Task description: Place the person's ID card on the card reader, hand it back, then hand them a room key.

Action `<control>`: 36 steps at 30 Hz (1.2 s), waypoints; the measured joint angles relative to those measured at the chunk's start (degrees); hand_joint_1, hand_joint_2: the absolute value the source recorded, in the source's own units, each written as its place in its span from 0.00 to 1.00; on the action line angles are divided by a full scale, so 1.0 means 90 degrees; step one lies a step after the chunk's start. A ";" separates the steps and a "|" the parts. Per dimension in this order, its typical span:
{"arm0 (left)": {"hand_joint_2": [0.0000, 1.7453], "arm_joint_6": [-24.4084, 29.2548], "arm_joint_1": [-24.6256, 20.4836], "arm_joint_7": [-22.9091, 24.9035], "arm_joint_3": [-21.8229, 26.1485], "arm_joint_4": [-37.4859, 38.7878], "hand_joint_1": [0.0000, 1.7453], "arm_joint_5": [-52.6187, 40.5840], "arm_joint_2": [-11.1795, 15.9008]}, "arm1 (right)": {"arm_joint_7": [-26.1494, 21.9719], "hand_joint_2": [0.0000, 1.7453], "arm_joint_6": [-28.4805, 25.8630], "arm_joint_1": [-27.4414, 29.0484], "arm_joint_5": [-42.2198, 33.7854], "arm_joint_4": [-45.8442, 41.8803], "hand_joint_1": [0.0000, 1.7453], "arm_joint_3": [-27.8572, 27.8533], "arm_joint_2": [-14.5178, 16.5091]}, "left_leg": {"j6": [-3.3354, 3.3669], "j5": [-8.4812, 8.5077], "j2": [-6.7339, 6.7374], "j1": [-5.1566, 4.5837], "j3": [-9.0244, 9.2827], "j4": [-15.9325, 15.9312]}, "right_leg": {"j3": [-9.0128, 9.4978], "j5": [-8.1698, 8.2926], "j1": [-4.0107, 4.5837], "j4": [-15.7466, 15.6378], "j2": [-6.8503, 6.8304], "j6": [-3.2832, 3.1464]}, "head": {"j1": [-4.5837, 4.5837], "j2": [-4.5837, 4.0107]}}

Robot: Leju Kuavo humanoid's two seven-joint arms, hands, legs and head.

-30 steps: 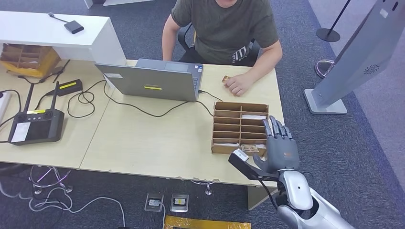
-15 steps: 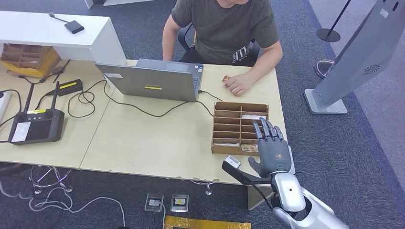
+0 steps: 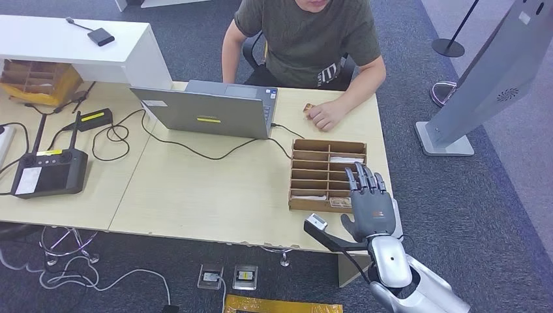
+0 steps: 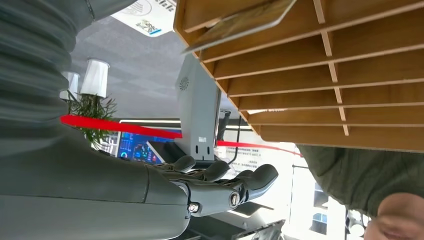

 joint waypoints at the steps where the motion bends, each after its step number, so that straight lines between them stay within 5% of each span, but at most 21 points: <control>1: 0.00 0.0003 -0.0002 0.0001 -0.0005 -0.0004 0.00 0.0000 0.0005 | 0.0001 1.00 0.0000 -0.0001 -0.0018 0.0036 0.00 0.0005 0.0007 | 0.0000 0.0000 0.0000 0.0000 0.0000 0.0000 | 0.0000 0.0000 0.0000 0.0000 0.0000 0.0000 | -0.0001 0.0000; 36: 0.00 0.0057 0.0001 0.0069 -0.0031 -0.0058 0.00 0.0039 0.0045 | -0.0007 1.00 0.0259 -0.0024 -0.0384 0.0378 0.00 0.0042 0.0051 | 0.0000 0.0000 0.0001 0.0000 0.0000 0.0000 | 0.0000 0.0000 0.0000 0.0000 0.0000 0.0000 | 0.0000 0.0000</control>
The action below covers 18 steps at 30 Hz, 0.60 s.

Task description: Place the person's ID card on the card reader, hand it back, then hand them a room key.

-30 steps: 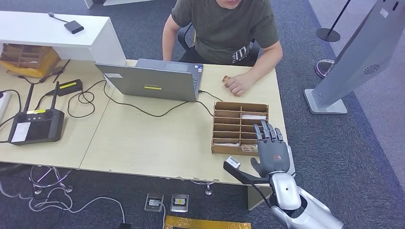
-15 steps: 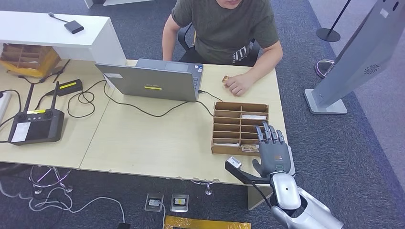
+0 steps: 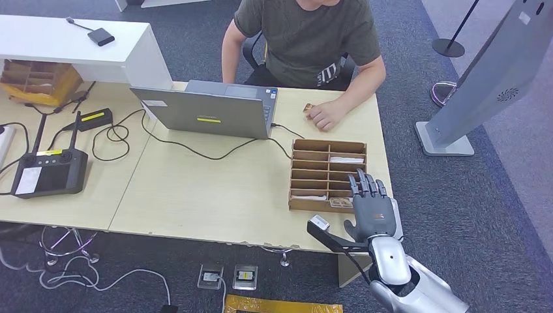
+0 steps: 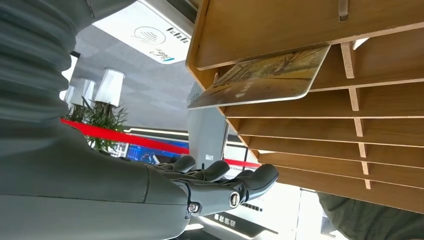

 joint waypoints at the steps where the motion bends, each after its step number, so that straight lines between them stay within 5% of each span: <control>1: 0.00 0.0001 0.0000 0.0001 0.0000 0.0000 0.00 0.0000 0.0000 | -0.0001 1.00 0.0002 -0.0003 -0.0004 0.0004 0.00 0.0001 0.0003 | 0.0000 0.0000 0.0000 0.0000 0.0000 0.0000 | 0.0000 0.0000 0.0000 0.0000 0.0000 0.0000 | 0.0000 0.0000; 5: 0.00 0.0022 0.0000 0.0000 0.0000 -0.0013 0.00 0.0007 0.0005 | -0.0008 1.00 0.0001 -0.0030 -0.0067 0.0037 0.04 0.0026 0.0019 | 0.0000 0.0000 0.0000 0.0000 0.0000 0.0000 | 0.0000 0.0000 0.0000 0.0000 0.0000 0.0000 | 0.0000 0.0000; 9: 0.00 0.0044 0.0000 0.0001 0.0000 -0.0019 0.00 0.0014 0.0008 | -0.0014 1.00 -0.0012 -0.0046 -0.0105 0.0050 0.98 0.0066 0.0029 | 0.0000 0.0000 0.0000 0.0000 0.0000 0.0000 | 0.0000 0.0000 0.0000 0.0000 0.0000 0.0000 | 0.0000 0.0000; 18: 0.00 0.0044 0.0001 0.0001 0.0000 -0.0032 0.00 0.0029 0.0022 | -0.0019 1.00 -0.0021 -0.0061 -0.0120 0.0053 1.00 0.0110 0.0030 | 0.0000 0.0000 0.0000 0.0000 0.0000 0.0000 | 0.0000 0.0000 0.0000 0.0000 0.0000 0.0000 | 0.0000 0.0000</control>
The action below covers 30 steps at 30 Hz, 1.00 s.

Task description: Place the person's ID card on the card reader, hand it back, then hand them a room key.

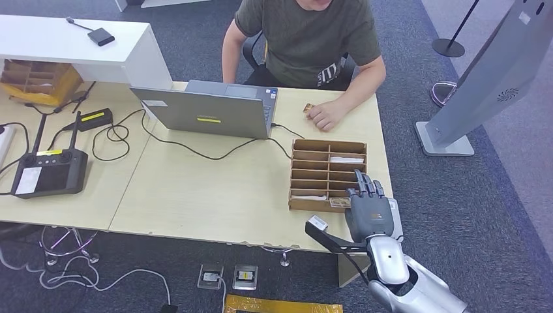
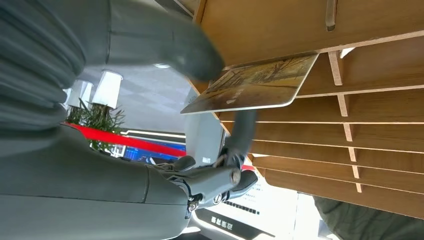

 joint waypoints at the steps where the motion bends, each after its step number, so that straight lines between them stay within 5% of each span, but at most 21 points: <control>1: 0.00 -0.0001 0.0000 0.0000 0.0000 0.0000 0.00 0.0000 0.0001 | 0.0000 1.00 0.0000 0.0000 0.0000 0.0001 1.00 0.0001 0.0000 | 0.0000 0.0000 0.0000 0.0000 0.0000 0.0000 | 0.0000 0.0000 0.0000 0.0000 0.0000 0.0000 | 0.0000 0.0000; 30: 0.00 -0.0002 -0.0003 0.0000 0.0000 0.0000 0.00 0.0027 0.0012 | 0.0015 1.00 -0.0066 -0.0023 -0.0256 0.0050 1.00 0.0001 0.0022 | 0.0000 0.0000 0.0001 0.0000 0.0002 0.0000 | 0.0000 0.0000 0.0000 0.0000 0.0001 0.0000 | 0.0000 0.0000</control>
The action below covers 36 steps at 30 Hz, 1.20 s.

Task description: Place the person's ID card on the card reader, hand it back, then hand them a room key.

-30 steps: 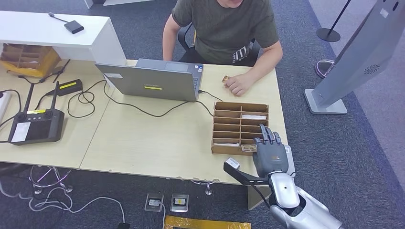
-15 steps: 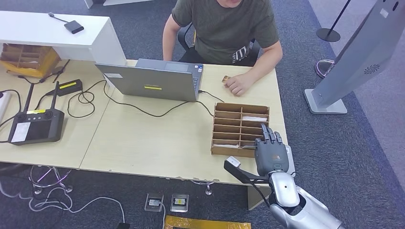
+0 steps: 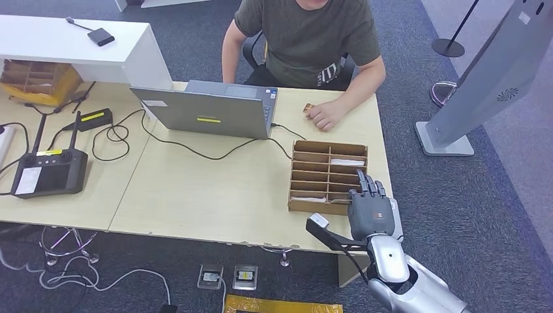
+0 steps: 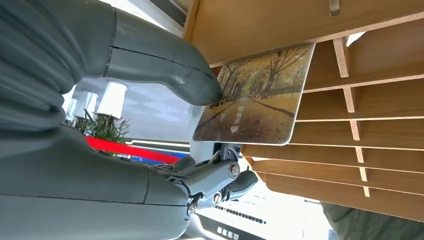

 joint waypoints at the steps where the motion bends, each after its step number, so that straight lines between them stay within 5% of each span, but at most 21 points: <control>1: 0.00 -0.0001 0.0000 0.0000 0.0000 0.0000 0.00 0.0001 0.0000 | 0.0001 1.00 0.0000 -0.0002 0.0009 0.0000 1.00 -0.0001 0.0000 | 0.0000 0.0000 0.0000 0.0000 0.0000 0.0000 | 0.0000 0.0000 0.0000 0.0000 0.0000 0.0000 | 0.0000 0.0000; 15: 0.00 -0.0004 -0.0001 0.0000 0.0000 0.0000 0.00 0.0001 0.0000 | 0.0037 1.00 -0.0013 -0.0009 0.0083 -0.0001 1.00 -0.0004 -0.0001 | 0.0000 0.0000 0.0000 0.0000 0.0000 0.0000 | 0.0000 0.0000 0.0000 0.0000 0.0000 0.0000 | 0.0000 0.0000; 19: 0.00 -0.0017 -0.0001 0.0000 -0.0001 0.0000 0.00 -0.0014 0.0001 | 0.0369 1.00 -0.0052 -0.0091 0.0666 -0.0148 1.00 -0.0051 -0.0063 | 0.0000 0.0000 0.0000 -0.0001 0.0000 0.0002 | 0.0000 0.0001 -0.0001 0.0000 0.0000 0.0000 | -0.0001 0.0000; 25: 0.00 -0.0055 -0.0001 0.0000 -0.0052 0.0000 0.00 -0.0118 0.0021 | 0.0489 1.00 0.0659 -0.0472 0.2083 -0.1308 1.00 -0.0733 -0.0534 | 0.0000 0.0001 0.0001 -0.0003 0.0003 0.0005 | 0.0000 0.0002 -0.0003 0.0000 0.0001 0.0002 | 0.0001 0.0000; 36: 0.00 -0.0069 0.0051 0.0033 -0.0140 0.0000 0.00 -0.0134 0.0027 | 0.0318 1.00 0.1415 -0.0600 0.2688 -0.3206 1.00 -0.1647 -0.0998 | 0.0000 -0.0001 0.0005 -0.0001 0.0002 0.0003 | -0.0002 0.0001 -0.0001 0.0000 0.0007 0.0001 | -0.0001 0.0000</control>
